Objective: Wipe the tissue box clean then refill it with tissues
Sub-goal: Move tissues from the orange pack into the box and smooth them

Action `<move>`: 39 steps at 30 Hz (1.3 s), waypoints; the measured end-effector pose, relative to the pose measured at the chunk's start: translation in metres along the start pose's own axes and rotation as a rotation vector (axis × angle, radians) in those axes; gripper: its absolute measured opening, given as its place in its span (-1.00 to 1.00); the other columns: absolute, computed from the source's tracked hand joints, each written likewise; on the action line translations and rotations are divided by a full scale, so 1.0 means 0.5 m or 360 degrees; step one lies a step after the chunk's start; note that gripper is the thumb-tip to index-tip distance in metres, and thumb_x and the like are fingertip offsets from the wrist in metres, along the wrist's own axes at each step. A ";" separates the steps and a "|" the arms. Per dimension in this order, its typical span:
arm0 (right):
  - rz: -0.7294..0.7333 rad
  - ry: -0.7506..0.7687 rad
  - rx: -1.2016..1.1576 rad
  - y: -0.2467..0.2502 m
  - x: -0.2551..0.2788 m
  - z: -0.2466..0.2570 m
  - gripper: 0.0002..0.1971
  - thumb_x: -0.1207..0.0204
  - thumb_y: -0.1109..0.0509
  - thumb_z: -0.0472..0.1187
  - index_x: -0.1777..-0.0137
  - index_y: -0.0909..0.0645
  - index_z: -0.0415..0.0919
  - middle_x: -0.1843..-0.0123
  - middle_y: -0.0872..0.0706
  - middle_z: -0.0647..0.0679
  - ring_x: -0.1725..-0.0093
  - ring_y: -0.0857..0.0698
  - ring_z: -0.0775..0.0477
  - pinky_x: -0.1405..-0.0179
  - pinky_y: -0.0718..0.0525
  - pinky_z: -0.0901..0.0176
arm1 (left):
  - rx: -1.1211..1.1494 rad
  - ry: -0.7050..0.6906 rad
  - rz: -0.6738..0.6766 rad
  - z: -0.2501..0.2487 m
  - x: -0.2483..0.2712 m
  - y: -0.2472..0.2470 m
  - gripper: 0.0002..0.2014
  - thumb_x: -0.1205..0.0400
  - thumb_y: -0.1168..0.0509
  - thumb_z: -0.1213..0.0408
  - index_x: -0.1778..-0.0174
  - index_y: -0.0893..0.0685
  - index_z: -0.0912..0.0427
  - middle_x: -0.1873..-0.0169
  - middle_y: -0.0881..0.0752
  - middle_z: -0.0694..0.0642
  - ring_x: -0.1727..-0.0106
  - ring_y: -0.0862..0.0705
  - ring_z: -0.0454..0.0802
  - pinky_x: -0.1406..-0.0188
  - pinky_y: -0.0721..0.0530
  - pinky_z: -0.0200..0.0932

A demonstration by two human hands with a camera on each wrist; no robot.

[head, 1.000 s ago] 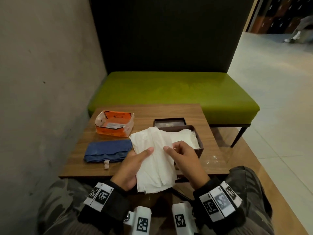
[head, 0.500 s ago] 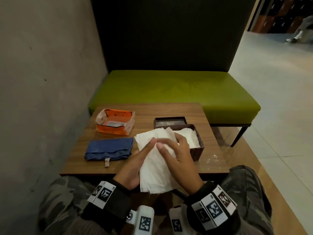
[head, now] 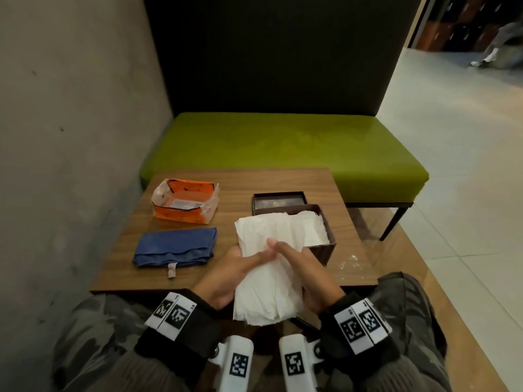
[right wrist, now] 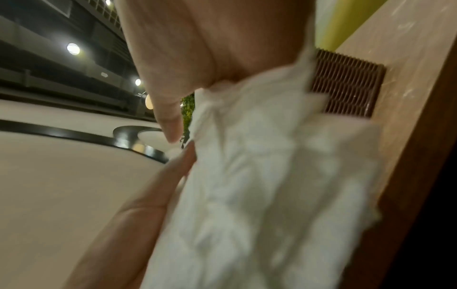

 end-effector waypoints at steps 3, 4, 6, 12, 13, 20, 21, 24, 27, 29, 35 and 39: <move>-0.0185 0.0027 0.0110 0.015 -0.016 0.001 -0.72 -0.49 -0.47 -0.22 -0.20 -0.62 -0.14 -0.09 -0.79 -0.15 -0.09 -0.77 -0.16 -0.16 -0.73 -0.15 | -0.0067 0.0028 -0.0018 0.002 -0.007 0.006 -0.47 -0.38 -0.46 0.27 -0.30 -0.58 0.24 -0.11 -0.76 0.23 -0.15 -0.73 0.17 -0.26 -0.63 0.20; -0.0252 0.0044 0.0083 0.024 -0.022 0.005 -0.69 -0.47 -0.48 -0.23 -0.21 -0.62 -0.19 -0.08 -0.79 -0.16 -0.09 -0.77 -0.18 -0.15 -0.73 -0.19 | -0.0056 0.0036 -0.0009 0.004 -0.008 0.009 -0.48 -0.40 -0.45 0.30 -0.30 -0.58 0.25 -0.11 -0.76 0.24 -0.16 -0.73 0.17 -0.24 -0.64 0.18; -0.0386 0.0113 -0.0055 0.049 -0.033 0.019 -0.69 -0.46 -0.50 -0.24 -0.20 -0.63 -0.22 -0.08 -0.80 -0.17 -0.08 -0.77 -0.21 -0.14 -0.73 -0.25 | 0.0015 0.0063 0.0063 0.015 -0.003 0.011 -0.53 -0.46 -0.44 0.38 -0.31 -0.56 0.28 -0.13 -0.75 0.25 -0.17 -0.72 0.18 -0.19 -0.69 0.08; -0.0432 0.0227 -0.0139 0.076 -0.049 0.034 -0.58 -0.43 -0.53 -0.20 -0.30 -0.59 -0.15 -0.15 -0.79 -0.11 -0.15 -0.76 -0.17 -0.14 -0.72 -0.27 | 0.0360 -0.0145 -0.0145 0.032 -0.004 0.016 -0.61 -0.52 -0.30 0.45 -0.27 -0.57 0.13 -0.14 -0.76 0.11 -0.18 -0.73 0.06 -0.10 -0.73 0.00; -0.0461 0.0246 -0.0106 0.087 -0.048 0.040 -0.60 -0.43 -0.53 -0.21 -0.27 -0.60 -0.14 -0.14 -0.79 -0.11 -0.14 -0.76 -0.17 -0.15 -0.71 -0.27 | 0.0358 -0.0191 -0.0213 0.023 -0.010 0.021 -0.65 -0.56 -0.28 0.43 -0.27 -0.57 0.12 -0.15 -0.76 0.09 -0.18 -0.72 0.05 -0.12 -0.72 0.00; -0.0558 0.0368 0.0646 0.110 -0.083 0.086 -0.70 -0.62 -0.31 -0.08 -0.32 -0.50 -0.04 -0.24 -0.66 -0.02 -0.23 -0.64 -0.07 -0.29 -0.62 -0.15 | -0.0315 -0.0197 -0.0504 -0.024 -0.096 0.039 -0.60 -0.63 -0.20 0.26 -0.41 -0.38 0.00 -0.23 -0.65 0.05 -0.22 -0.64 0.05 -0.33 -0.56 0.13; -0.0573 0.0356 0.0677 0.112 -0.088 0.086 -0.71 -0.62 -0.29 -0.08 -0.32 -0.50 -0.03 -0.23 -0.67 -0.02 -0.23 -0.64 -0.07 -0.30 -0.61 -0.18 | -0.0382 -0.0203 -0.0518 -0.031 -0.107 0.037 -0.61 -0.63 -0.15 0.27 -0.40 -0.37 0.02 -0.22 -0.64 0.09 -0.21 -0.63 0.07 -0.31 -0.56 0.09; -0.0625 0.0300 0.0818 0.135 -0.101 0.095 -0.69 -0.65 -0.24 -0.13 -0.37 -0.48 -0.10 -0.20 -0.64 0.01 -0.17 -0.62 -0.06 -0.28 -0.61 -0.09 | -0.0600 -0.0231 -0.0541 -0.047 -0.134 0.036 -0.65 -0.67 -0.03 0.35 -0.39 -0.39 0.09 -0.22 -0.59 0.09 -0.22 -0.57 0.07 -0.23 -0.52 0.00; -0.0585 0.0391 0.1266 0.144 -0.109 0.115 -0.80 -0.63 -0.27 -0.22 -0.23 -0.55 -0.14 0.02 -0.61 0.00 0.08 -0.60 0.02 0.19 -0.61 0.47 | -0.1008 -0.0304 -0.0543 -0.048 -0.159 0.038 -0.67 -0.67 -0.05 0.37 -0.36 -0.46 0.17 -0.26 -0.55 0.13 -0.28 -0.54 0.09 -0.33 -0.51 0.01; -0.0592 0.0407 0.1475 0.148 -0.120 0.121 -0.78 -0.62 -0.29 -0.23 -0.24 -0.57 -0.19 0.06 -0.61 0.01 0.13 -0.56 0.05 0.33 -0.53 0.40 | -0.1208 -0.0378 -0.0592 -0.049 -0.169 0.046 -0.71 -0.65 -0.15 0.34 -0.28 -0.55 0.21 -0.20 -0.62 0.19 -0.20 -0.61 0.14 -0.26 -0.58 0.11; -0.0638 0.0342 0.2177 0.157 -0.138 0.115 -0.66 -0.53 -0.33 -0.25 -0.30 -0.50 -0.22 -0.15 -0.62 -0.18 -0.21 -0.52 -0.25 -0.02 -0.44 0.04 | -0.1883 -0.0627 -0.0753 -0.074 -0.157 0.032 -0.81 -0.56 -0.35 0.20 0.30 -0.54 0.17 0.38 -0.58 0.02 0.10 -0.59 0.18 0.22 -0.53 0.00; -0.0798 0.0457 0.2439 0.148 -0.115 0.138 -0.48 -0.49 -0.39 -0.23 -0.44 -0.40 -0.26 -0.29 -0.50 -0.31 -0.28 -0.41 -0.33 -0.21 -0.39 -0.03 | -0.2064 -0.0703 -0.0876 -0.090 -0.137 0.027 -0.78 -0.53 -0.40 0.12 0.00 -0.61 0.12 0.17 -0.62 -0.04 -0.09 -0.47 0.07 -0.02 -0.52 0.00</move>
Point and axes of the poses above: each hand's wrist, its own x-axis away from the middle knuckle, its own y-axis out of the back of the hand, z = x × y, the point moved 6 cm from there along -x, towards the middle knuckle
